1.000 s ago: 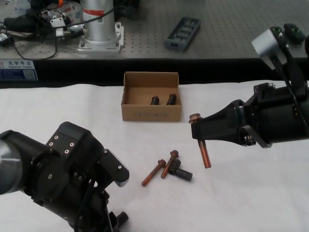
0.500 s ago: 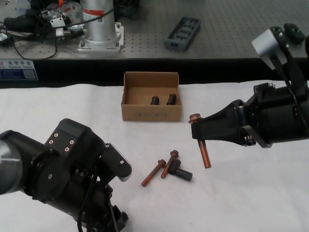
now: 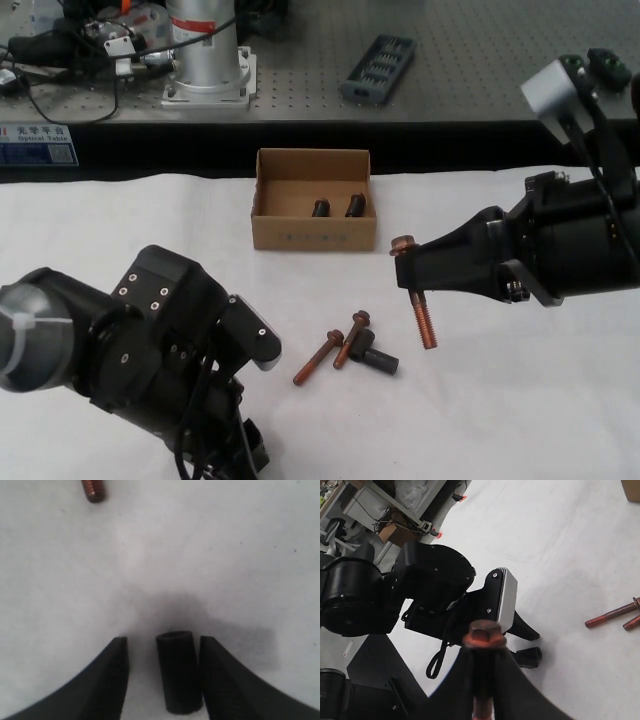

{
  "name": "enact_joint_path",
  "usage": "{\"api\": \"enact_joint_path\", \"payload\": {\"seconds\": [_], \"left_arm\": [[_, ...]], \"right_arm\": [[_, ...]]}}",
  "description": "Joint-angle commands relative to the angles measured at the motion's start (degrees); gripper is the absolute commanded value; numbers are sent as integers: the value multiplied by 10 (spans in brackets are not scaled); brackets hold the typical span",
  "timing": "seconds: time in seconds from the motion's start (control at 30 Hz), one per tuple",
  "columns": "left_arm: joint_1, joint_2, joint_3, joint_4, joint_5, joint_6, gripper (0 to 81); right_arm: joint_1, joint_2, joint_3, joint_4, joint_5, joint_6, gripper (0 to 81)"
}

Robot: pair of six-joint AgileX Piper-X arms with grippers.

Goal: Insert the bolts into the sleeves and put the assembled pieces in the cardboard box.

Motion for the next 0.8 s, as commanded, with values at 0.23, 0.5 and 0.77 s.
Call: {"api": "enact_joint_path", "payload": {"seconds": [0.23,0.5,0.77], "left_arm": [[0,22,-19,32,9,2,258],[0,22,-19,84,1,6,258],[0,22,-19,88,-12,10,258]], "right_arm": [[-4,-9,-3,-2,-8,-5,28],[-4,-9,-3,-2,-8,-5,28],[-4,-9,-3,-2,-8,-5,28]]}}
